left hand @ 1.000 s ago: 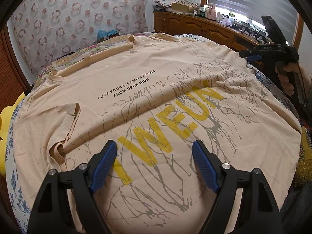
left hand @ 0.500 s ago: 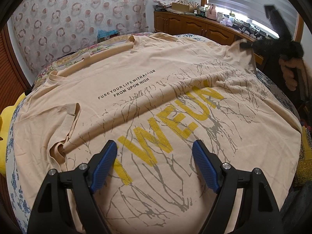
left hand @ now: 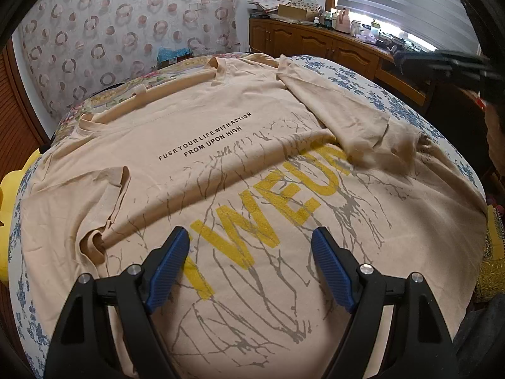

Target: Fold small clothes

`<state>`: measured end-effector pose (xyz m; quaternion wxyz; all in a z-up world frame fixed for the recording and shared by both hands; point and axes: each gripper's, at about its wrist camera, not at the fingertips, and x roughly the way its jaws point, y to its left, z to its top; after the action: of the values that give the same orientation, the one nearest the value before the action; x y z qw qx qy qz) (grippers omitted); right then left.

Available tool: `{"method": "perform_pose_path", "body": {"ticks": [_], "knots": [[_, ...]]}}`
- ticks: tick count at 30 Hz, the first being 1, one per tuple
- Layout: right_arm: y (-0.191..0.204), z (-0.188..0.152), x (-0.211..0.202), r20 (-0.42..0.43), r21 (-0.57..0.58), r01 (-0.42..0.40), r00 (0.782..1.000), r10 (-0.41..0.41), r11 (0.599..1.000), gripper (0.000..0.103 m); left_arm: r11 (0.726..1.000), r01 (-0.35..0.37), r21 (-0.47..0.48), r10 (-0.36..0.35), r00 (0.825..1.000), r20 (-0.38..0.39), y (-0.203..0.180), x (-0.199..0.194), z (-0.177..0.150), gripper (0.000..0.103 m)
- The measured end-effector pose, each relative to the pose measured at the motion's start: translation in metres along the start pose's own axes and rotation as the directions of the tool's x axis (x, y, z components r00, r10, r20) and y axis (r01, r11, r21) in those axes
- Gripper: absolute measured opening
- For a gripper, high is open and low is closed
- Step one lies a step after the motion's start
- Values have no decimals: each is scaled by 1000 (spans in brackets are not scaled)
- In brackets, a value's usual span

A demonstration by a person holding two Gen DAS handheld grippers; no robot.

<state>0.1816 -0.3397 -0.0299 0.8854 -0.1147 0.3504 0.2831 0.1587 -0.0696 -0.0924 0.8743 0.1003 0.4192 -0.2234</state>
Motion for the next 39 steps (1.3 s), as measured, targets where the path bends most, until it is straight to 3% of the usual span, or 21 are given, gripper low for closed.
{"method": "perform_pose_path", "body": {"ticks": [5, 15, 18, 20, 22, 26, 32, 39], "knots": [[-30, -13, 2, -28, 87, 40, 999, -38, 995, 34, 1000, 0, 0, 0, 1000, 0, 0, 0, 0, 81], [-54, -32, 47, -144, 232, 38, 990, -4, 972, 34, 1000, -17, -11, 17, 1000, 5, 2, -2, 0, 81], [-46, -37, 57, -185, 186, 64, 982, -29, 980, 33, 998, -23, -54, 27, 996, 84, 9, -24, -3, 81], [-44, -37, 60, -196, 173, 74, 980, -40, 982, 22, 997, -18, -76, 27, 992, 124, 11, -40, -4, 81], [-41, -35, 57, -189, 160, 78, 981, -47, 984, 10, 995, -26, -95, 43, 982, 181, 14, -63, -5, 81], [-33, -19, 45, -128, 129, 62, 991, -46, 990, 3, 991, -37, -127, 67, 969, 238, 23, -90, -5, 81], [-10, 7, 42, -80, 85, -16, 997, 23, 996, 1, 984, -31, -178, 80, 958, 274, 35, -106, -15, 81], [28, 46, 58, -55, 46, -115, 992, 118, 992, 1, 974, -26, -225, 87, 960, 265, 51, -102, -21, 81]]}}
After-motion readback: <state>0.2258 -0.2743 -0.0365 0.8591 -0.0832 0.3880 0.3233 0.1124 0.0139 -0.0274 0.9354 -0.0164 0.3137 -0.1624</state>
